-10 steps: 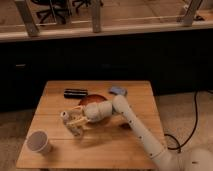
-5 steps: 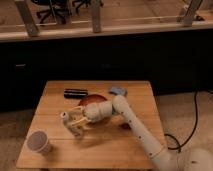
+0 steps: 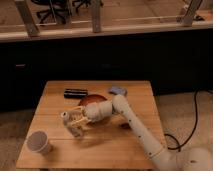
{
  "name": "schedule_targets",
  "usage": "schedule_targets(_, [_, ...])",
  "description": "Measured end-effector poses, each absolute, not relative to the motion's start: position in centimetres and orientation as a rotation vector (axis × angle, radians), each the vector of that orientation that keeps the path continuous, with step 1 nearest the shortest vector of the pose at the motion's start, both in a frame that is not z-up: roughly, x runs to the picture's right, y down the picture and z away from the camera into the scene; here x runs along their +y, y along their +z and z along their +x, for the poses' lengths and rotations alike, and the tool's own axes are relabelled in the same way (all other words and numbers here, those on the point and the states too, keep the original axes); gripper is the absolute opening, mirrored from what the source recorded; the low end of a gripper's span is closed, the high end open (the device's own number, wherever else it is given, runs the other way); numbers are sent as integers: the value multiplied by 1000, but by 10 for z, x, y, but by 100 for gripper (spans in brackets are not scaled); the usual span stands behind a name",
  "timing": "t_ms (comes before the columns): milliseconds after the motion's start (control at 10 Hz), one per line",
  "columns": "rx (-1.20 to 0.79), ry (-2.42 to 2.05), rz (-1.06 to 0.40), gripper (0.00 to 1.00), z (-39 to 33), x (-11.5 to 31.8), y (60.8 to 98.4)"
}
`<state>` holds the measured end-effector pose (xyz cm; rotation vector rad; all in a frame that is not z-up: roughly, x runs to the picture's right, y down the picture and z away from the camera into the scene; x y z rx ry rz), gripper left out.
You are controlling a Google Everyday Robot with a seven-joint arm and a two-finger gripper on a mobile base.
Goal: Stand the bottle upright
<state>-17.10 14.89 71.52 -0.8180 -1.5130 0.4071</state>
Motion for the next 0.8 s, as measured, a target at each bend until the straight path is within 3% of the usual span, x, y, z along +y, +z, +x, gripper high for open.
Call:
schedule_targets(300, [-1517,389,-841,79,-171,151,716])
schedule_targets(800, [-1521,371,-864,80,-170,153,717])
